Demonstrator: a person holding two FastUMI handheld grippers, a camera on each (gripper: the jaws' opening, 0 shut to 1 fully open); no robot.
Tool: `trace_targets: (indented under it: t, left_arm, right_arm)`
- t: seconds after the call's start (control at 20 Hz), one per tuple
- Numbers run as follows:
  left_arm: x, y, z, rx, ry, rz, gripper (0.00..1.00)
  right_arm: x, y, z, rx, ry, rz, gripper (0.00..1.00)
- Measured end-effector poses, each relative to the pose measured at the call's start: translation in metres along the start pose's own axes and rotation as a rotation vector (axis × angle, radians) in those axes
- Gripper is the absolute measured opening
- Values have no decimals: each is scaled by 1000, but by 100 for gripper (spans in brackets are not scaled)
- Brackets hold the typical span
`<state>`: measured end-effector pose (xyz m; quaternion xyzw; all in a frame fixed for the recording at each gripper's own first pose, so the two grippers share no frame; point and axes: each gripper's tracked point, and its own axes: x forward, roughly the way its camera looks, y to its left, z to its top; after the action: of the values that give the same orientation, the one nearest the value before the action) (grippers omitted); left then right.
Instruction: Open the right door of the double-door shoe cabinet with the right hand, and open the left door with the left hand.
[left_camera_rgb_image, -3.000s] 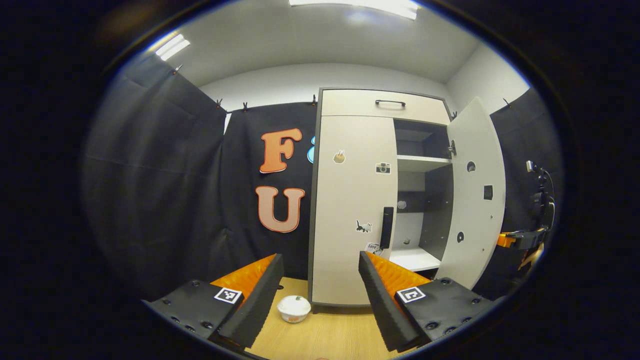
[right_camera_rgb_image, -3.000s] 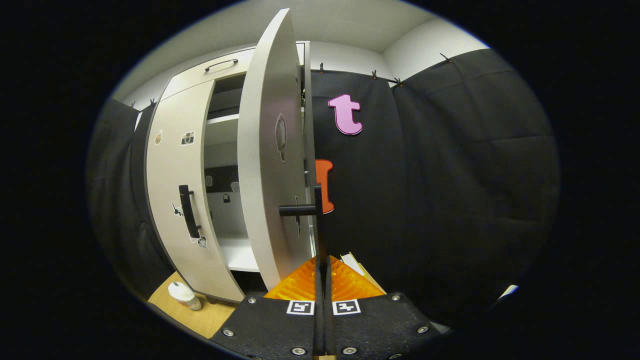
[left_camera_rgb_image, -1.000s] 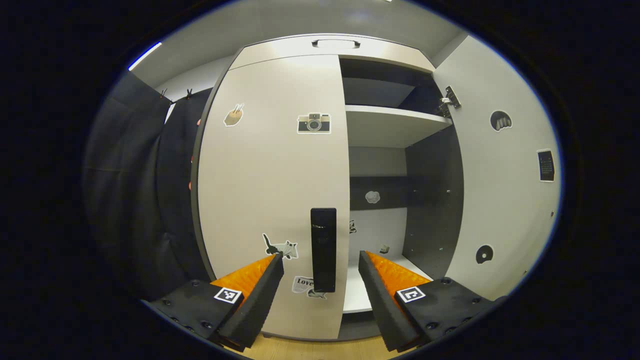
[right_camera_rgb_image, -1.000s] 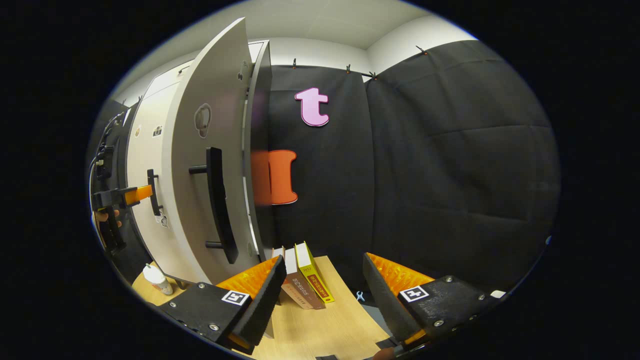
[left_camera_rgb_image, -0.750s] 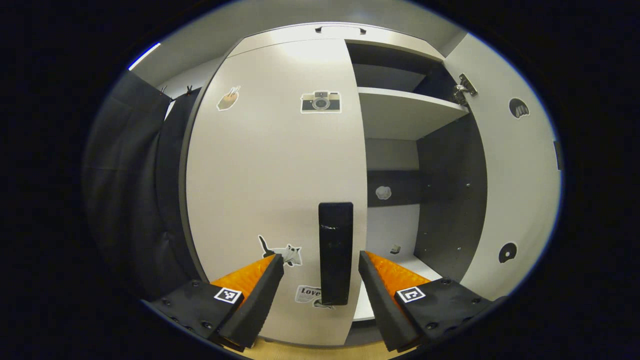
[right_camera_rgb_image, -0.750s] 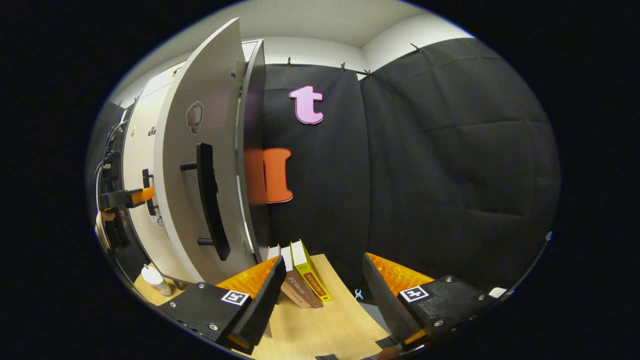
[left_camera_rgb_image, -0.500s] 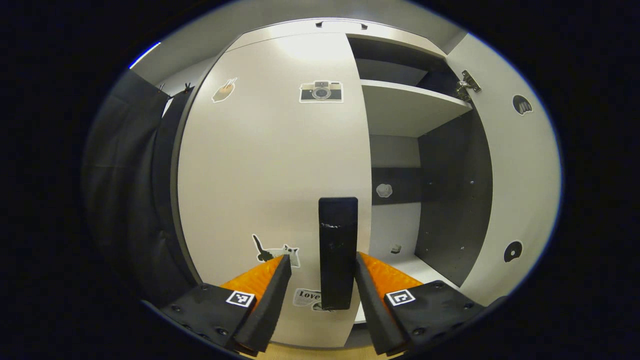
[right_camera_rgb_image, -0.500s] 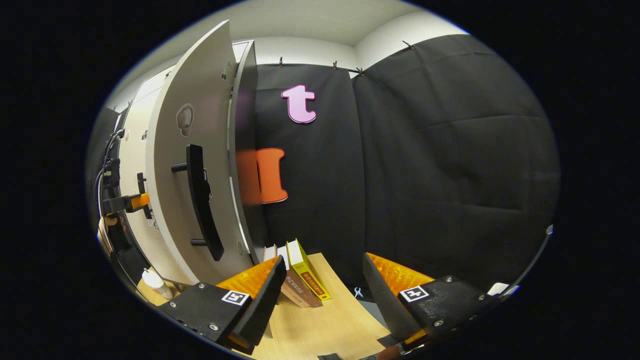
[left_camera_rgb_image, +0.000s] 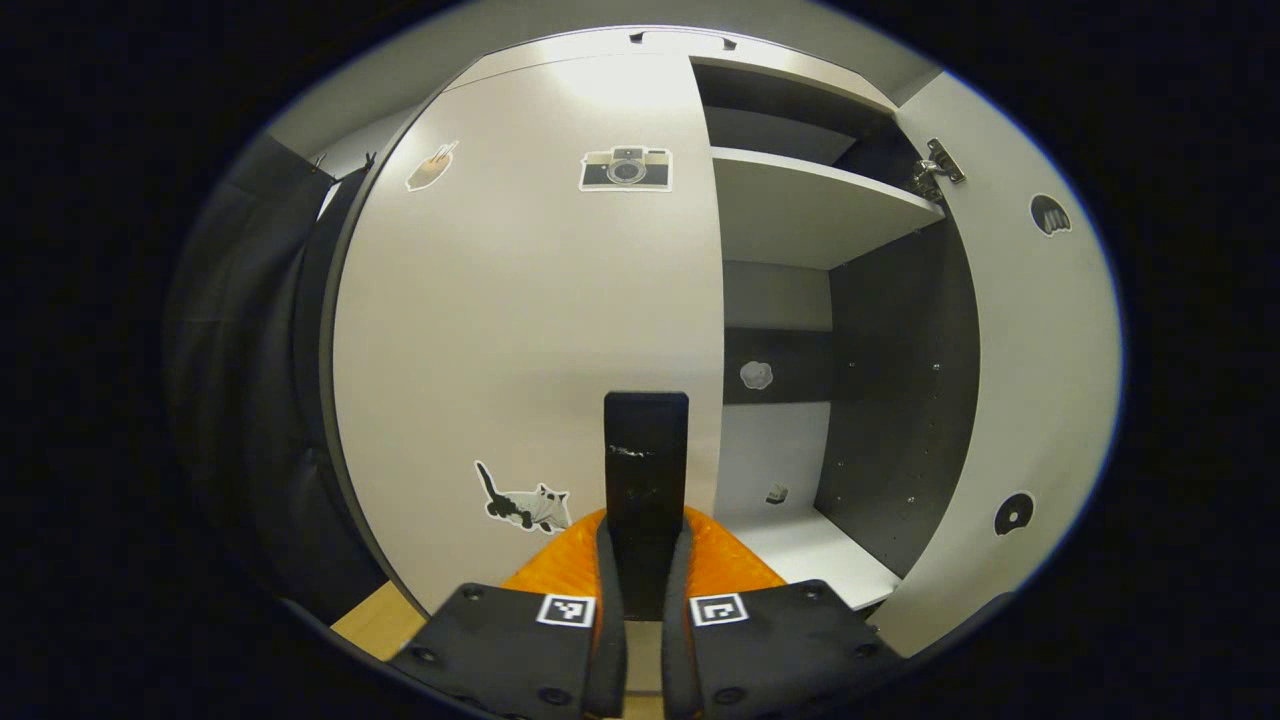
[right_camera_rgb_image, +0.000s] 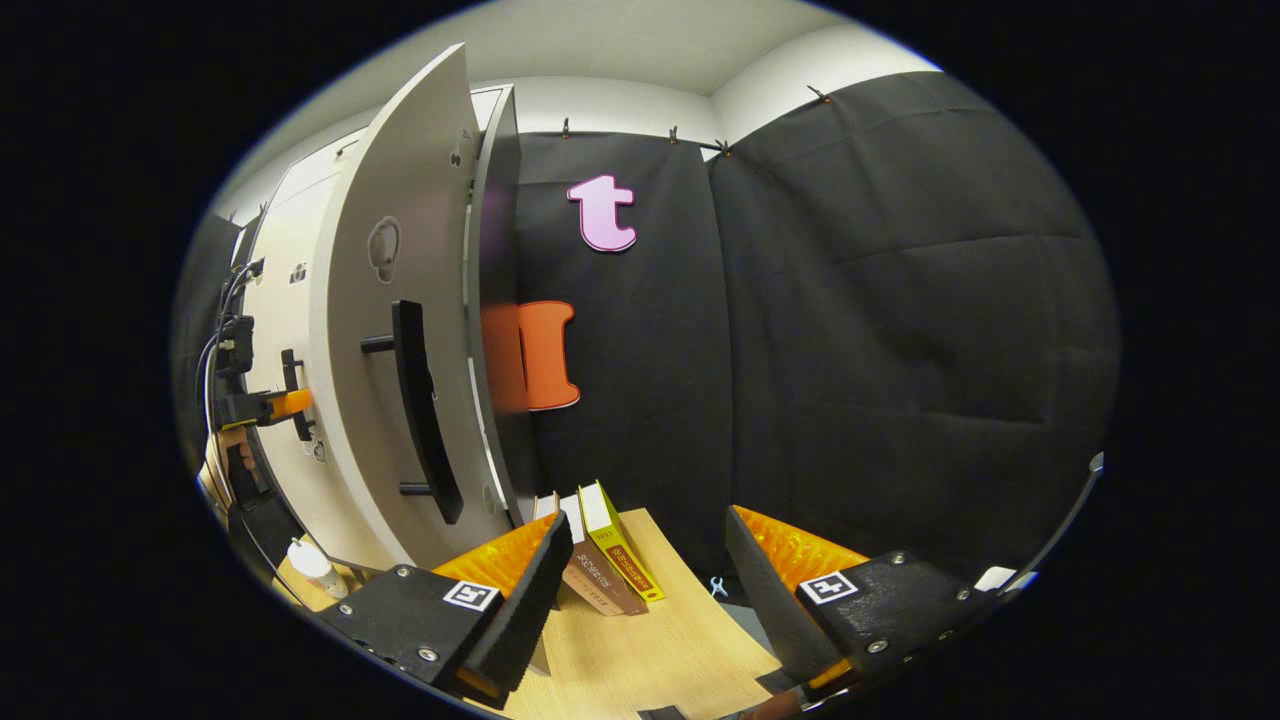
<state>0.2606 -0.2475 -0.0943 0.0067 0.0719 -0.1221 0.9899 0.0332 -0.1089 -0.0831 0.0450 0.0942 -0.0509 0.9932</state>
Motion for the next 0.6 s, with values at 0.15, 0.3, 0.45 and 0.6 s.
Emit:
trace_targets:
  t: [0.15, 0.3, 0.45, 0.6]
  left_arm:
    - [-9, 1, 1, -9, -12, -23, 14]
    - [-28, 4, 0, -1, -7, -42, 14]
    - [-43, 10, 1, -20, 3, -53, 14]
    - [-47, 13, -1, -22, 5, -55, 14]
  right_arm:
    - [-10, 6, 4, -9, -16, 9, 94]
    - [-25, 13, 12, -11, -34, 20, 93]
    - [-40, 20, 18, -12, -50, 28, 94]
    - [-54, 28, 19, -9, -56, 39, 100]
